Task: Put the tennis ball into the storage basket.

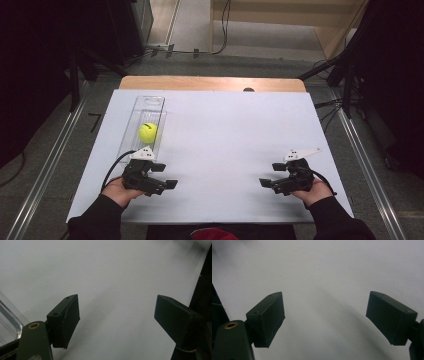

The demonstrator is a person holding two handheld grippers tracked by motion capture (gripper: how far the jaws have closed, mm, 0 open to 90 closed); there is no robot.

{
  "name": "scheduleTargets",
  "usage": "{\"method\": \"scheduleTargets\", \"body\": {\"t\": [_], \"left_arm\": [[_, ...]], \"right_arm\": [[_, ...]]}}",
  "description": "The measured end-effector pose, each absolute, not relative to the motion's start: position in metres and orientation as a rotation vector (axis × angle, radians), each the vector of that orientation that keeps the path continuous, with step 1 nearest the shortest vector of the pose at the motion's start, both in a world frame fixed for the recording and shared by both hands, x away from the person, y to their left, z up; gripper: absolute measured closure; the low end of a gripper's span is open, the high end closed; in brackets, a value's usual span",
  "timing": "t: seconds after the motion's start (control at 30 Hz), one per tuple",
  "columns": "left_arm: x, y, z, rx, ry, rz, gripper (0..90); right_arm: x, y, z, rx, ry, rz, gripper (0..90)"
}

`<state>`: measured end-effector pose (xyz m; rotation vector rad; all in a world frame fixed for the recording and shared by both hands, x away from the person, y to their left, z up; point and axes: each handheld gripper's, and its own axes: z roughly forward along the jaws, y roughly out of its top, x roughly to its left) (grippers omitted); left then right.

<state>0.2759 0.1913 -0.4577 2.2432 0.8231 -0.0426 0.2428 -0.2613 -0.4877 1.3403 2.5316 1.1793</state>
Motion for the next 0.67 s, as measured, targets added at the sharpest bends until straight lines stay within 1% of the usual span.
{"method": "scheduleTargets", "body": {"t": [0.67], "left_arm": [[0.2753, 0.1915, -0.4560, 2.238, 0.811, -0.048, 21.3]], "right_arm": [[0.2430, -0.2606, -0.4883, 1.339, 2.539, 1.177, 13.2]]}}
